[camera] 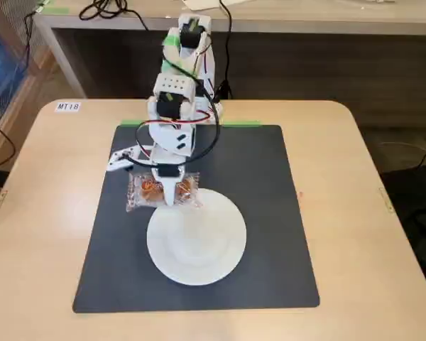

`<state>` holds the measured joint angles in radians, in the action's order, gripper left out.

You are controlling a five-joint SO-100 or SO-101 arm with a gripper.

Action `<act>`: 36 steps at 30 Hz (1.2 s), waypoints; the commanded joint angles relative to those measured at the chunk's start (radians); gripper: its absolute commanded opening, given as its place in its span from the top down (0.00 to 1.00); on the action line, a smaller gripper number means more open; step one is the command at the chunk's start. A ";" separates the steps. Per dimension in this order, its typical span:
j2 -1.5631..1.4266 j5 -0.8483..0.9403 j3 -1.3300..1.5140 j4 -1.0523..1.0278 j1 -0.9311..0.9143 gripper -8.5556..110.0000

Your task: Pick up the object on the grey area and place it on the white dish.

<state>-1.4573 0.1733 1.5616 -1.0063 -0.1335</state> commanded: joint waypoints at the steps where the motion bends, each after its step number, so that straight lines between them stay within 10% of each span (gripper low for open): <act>1: 0.057 -0.020 -0.132 0.000 0.064 0.83; 21: 0.287 -0.035 -0.245 0.049 0.147 0.81; 36: 0.252 -0.011 -0.249 -0.118 0.106 0.60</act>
<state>-1.1474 0.1503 1.3560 -1.0861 -0.0138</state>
